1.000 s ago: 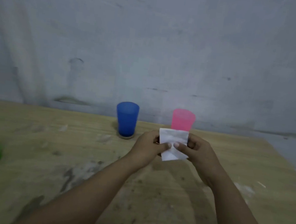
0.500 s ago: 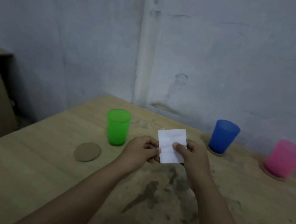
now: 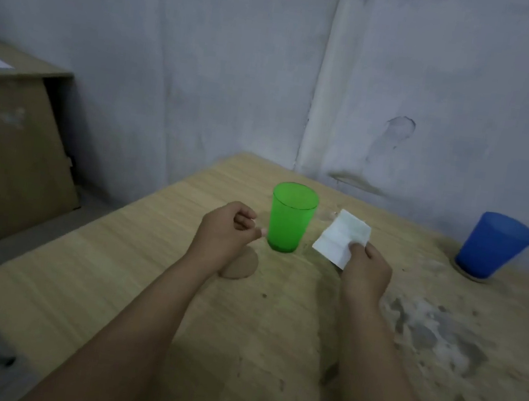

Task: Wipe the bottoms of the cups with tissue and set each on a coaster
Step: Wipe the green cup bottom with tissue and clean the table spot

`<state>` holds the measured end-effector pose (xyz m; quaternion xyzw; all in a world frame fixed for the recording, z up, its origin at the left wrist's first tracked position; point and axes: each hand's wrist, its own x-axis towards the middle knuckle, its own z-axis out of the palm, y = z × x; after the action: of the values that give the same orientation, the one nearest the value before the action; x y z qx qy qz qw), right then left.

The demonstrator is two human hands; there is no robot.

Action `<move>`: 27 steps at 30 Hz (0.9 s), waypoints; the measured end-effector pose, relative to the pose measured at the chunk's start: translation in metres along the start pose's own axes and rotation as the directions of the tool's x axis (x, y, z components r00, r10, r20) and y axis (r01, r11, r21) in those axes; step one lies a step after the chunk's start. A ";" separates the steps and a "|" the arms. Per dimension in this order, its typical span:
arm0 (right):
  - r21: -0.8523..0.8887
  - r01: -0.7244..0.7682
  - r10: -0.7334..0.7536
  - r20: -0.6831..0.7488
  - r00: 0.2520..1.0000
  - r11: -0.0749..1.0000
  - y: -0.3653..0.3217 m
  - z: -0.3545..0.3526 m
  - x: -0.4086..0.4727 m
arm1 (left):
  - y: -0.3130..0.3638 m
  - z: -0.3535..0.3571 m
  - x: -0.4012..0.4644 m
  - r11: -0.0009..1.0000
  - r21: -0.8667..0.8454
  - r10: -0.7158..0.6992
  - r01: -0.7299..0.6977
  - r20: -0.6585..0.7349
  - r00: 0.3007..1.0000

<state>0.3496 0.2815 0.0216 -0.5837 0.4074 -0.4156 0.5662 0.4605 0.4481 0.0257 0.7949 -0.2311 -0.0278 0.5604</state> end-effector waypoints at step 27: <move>0.273 -0.103 0.029 0.260 0.965 0.956 0.024 0.046 0.006 | -0.012 0.063 0.034 0.875 -0.452 0.146 -0.173 -0.095 0.985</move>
<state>0.3949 0.2898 -0.0026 -0.5306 0.2872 -0.3724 0.7053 0.4753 0.3823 -0.0010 0.6190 -0.2662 -0.0121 0.7388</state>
